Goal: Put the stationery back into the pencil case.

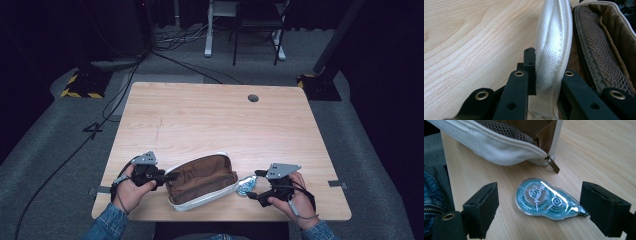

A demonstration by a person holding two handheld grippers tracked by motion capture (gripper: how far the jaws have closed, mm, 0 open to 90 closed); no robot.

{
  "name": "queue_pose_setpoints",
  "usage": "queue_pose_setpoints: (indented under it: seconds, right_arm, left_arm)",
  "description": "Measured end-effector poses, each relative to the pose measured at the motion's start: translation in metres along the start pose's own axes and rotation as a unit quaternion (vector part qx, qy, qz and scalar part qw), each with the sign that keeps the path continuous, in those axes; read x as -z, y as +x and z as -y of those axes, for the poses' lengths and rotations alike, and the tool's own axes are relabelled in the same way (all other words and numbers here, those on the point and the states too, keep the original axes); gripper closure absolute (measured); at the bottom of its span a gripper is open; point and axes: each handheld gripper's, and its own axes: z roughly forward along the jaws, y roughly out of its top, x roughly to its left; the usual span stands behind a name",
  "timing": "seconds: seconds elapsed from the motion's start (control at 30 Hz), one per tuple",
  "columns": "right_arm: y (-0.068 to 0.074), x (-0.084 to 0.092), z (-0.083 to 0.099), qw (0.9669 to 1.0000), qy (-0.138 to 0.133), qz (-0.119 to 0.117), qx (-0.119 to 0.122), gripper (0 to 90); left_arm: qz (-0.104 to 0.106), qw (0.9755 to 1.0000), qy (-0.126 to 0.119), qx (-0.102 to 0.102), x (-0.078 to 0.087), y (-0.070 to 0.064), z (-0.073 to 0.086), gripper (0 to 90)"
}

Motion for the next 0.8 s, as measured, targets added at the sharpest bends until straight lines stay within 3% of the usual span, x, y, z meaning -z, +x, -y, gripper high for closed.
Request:
queue_pose_setpoints:
  seconds: [0.53,0.8]
  right_arm:
    - [0.001,-0.024,-0.002,0.9985,0.001,-0.021,0.050,16.1]
    - [-0.004,-0.033,0.003,0.9980,0.014,-0.021,0.058,15.9]
  left_arm:
    - [0.001,1.0000,-0.001,0.005,0.000,0.000,0.000,82.5]
    - [0.002,1.0000,-0.003,0.006,0.000,0.000,0.001,82.3]
